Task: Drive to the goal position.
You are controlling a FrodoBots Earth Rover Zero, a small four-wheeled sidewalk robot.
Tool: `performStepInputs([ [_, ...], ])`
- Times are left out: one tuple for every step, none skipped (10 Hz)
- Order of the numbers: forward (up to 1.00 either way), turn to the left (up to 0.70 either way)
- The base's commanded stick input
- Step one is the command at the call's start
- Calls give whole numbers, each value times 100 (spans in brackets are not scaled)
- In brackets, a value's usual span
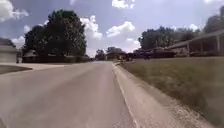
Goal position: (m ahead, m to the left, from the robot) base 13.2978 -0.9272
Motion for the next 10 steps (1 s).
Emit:
performStepInputs([
  [70,0],
  [70,0],
  [70,0],
  [70,0],
  [70,0],
  [70,0],
  [70,0],
  [70,0],
  [70,0],
  [70,0],
])
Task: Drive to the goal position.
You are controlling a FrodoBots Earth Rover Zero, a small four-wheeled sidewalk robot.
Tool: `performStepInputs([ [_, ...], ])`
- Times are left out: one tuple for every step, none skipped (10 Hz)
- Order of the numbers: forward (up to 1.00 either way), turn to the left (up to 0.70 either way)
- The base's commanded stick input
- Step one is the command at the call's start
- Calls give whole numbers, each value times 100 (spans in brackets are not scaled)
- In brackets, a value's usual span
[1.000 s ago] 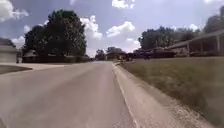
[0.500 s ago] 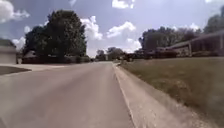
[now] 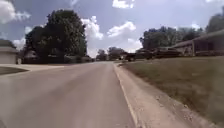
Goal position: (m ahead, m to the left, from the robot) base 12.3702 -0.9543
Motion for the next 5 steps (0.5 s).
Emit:
performStepInputs([
  [70,0],
  [70,0],
  [70,0],
  [70,0],
  [70,0],
])
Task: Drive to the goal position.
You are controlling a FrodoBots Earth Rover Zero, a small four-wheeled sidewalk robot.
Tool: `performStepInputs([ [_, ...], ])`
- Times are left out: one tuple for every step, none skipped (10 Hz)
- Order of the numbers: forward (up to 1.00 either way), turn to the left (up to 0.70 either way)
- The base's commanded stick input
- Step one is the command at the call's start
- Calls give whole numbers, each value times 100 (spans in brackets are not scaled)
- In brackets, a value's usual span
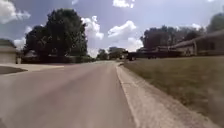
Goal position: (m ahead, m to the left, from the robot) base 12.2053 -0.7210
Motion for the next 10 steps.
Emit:
performStepInputs([
  [70,0],
  [70,0],
  [70,0],
  [70,0],
  [70,0],
  [70,0],
  [70,0],
  [70,0],
  [70,0],
  [70,0],
])
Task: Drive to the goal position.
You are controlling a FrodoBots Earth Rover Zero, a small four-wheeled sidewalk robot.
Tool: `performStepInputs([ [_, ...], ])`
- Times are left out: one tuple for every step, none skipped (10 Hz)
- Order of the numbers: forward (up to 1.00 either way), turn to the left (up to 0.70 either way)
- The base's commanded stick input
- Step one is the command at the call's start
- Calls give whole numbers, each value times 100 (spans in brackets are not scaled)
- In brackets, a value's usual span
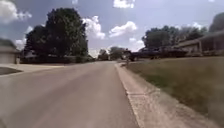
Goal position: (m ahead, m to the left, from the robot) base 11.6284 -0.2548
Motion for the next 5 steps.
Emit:
performStepInputs([
  [70,0],
  [70,0],
  [70,0],
  [70,0],
  [70,0],
])
